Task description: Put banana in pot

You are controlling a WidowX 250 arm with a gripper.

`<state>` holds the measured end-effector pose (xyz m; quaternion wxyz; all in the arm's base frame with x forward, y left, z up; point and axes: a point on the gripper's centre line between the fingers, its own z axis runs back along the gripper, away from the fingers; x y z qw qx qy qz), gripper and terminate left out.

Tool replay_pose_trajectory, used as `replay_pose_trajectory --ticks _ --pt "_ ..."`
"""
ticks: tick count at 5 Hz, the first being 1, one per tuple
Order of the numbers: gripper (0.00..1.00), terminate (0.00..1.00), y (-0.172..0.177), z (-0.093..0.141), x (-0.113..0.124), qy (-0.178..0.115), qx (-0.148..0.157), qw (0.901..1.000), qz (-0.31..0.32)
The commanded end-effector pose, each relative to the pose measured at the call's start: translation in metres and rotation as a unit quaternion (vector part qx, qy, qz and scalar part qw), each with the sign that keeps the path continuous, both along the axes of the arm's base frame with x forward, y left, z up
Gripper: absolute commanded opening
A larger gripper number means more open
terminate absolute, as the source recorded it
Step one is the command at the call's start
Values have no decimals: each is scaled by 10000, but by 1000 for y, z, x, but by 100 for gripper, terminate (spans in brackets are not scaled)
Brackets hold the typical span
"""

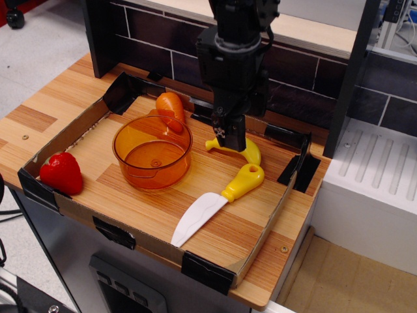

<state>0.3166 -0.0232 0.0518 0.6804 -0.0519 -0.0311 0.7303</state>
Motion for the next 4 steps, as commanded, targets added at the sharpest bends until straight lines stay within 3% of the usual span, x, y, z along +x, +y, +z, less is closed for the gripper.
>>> replay_pose_trajectory --ticks 1,4 --pt "100 0 14 -3 19 -192 195 9996 35" --pt "100 0 19 -30 20 -4 396 9992 -47"
